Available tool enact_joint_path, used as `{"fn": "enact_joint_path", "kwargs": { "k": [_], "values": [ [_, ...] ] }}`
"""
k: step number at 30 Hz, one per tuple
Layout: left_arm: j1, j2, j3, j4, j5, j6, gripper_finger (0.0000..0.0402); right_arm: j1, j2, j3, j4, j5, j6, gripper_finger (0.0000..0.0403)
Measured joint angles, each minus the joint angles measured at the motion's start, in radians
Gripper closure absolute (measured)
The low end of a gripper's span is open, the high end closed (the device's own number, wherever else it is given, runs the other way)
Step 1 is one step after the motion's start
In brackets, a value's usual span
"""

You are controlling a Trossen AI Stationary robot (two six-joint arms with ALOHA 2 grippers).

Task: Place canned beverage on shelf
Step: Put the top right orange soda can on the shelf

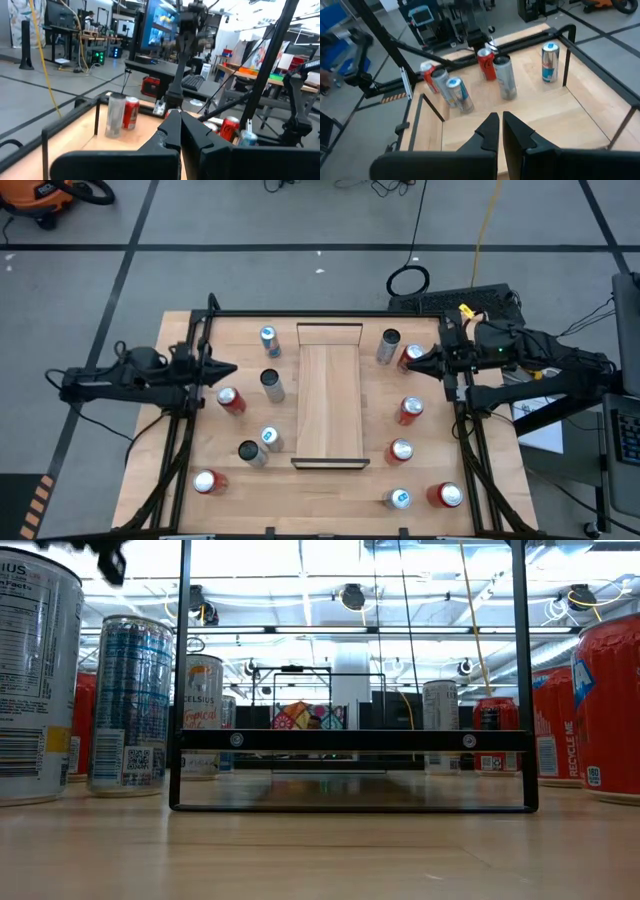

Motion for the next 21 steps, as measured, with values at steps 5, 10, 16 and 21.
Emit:
{"fn": "enact_joint_path", "kwargs": {
  "k": [5, 10, 16, 21],
  "values": [
    [0.0, 0.189, 0.229, 0.0, 0.021, -0.001, 0.0401, 0.0, 0.007, 0.0, -0.106, 0.0, -0.006, 0.0403],
    [0.0, 0.343, 0.397, 0.049, 0.007, -0.072, 0.0401, 0.0, 0.008, 0.0, -0.207, 0.0, -0.008, 0.0403],
    [0.006, 0.475, 0.516, 0.104, -0.076, 0.019, 0.0401, 0.0, 0.008, 0.0, -0.252, -0.002, 0.01, 0.0403],
    [-0.002, 0.6, 0.591, 0.052, -0.063, 0.002, 0.0401, 0.0, 0.008, 0.0, -0.254, -0.003, 0.128, 0.0403]
  ]
}}
